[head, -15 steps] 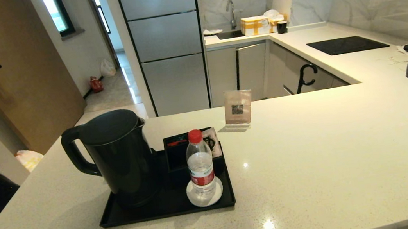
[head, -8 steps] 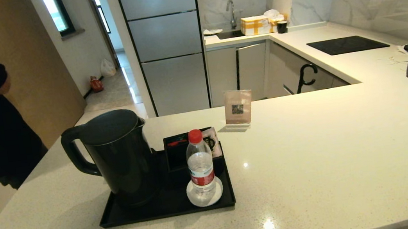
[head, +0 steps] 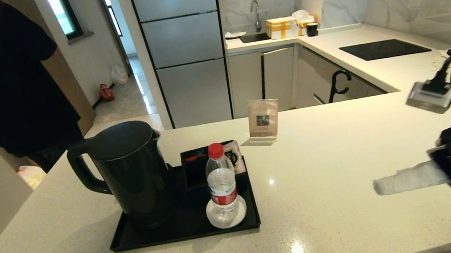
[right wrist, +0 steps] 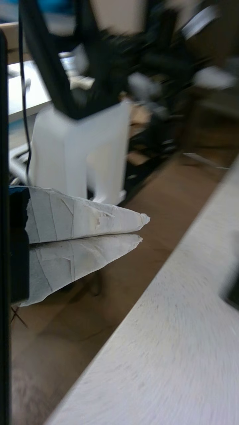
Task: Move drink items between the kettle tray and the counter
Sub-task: Pick up the bottled water
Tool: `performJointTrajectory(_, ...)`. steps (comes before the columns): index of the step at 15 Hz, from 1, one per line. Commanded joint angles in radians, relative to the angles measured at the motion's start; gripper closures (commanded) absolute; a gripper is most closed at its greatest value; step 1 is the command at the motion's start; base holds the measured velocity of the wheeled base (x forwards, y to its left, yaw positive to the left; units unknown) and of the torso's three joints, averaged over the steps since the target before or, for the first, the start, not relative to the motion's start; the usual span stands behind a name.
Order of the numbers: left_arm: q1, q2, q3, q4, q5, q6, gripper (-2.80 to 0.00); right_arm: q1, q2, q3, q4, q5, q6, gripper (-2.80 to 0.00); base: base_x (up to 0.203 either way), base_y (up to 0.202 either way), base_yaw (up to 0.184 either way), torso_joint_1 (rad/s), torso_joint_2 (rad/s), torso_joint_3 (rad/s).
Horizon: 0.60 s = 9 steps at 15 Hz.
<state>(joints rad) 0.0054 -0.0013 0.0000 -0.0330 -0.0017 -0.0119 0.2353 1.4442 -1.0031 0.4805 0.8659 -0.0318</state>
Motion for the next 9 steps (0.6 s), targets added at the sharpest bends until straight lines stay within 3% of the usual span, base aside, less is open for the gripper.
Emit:
performJointTrajectory(1, 0.001, 0.001, 0.000, -0.001, 0.000, -0.002, 0.00, 0.082, 0.194, -0.016, -0.036, -0.013, -0.051, 0.00, 0.000, 0.000, 0.000, 0.000, 0.00, 0.000)
performJointTrajectory(3, 0.001, 0.001, 0.000, -0.001, 0.000, -0.002, 0.00, 0.164, 0.320, -0.034, -0.162, -0.083, -0.056, 0.00, 0.000, 0.000, 0.000, 0.000, 0.00, 0.000)
performJointTrajectory(4, 0.001, 0.001, 0.000, -0.001, 0.000, -0.002, 0.00, 0.237, 0.344, -0.054, -0.226, -0.139, -0.002, 0.00, 0.000, 0.000, 0.000, 0.000, 0.00, 0.000)
performJointTrajectory(6, 0.001, 0.001, 0.000, -0.001, 0.000, -0.002, 0.00, 0.364, 0.398, -0.093, -0.467, -0.287, 0.197, 0.00, 0.000, 0.000, 0.000, 0.000, 0.00, 0.000)
performJointTrajectory(8, 0.001, 0.001, 0.000, -0.001, 0.000, -0.002, 0.00, 0.422, 0.470, -0.108, -0.694, -0.429, 0.348, 0.00, 0.000, 0.000, 0.000, 0.000, 0.00, 0.000)
performJointTrajectory(9, 0.001, 0.001, 0.000, -0.001, 0.000, -0.002, 0.00, 0.433, 0.479, -0.112, -0.717, -0.452, 0.371, 0.00, 0.000, 0.000, 0.000, 0.000, 0.00, 0.000)
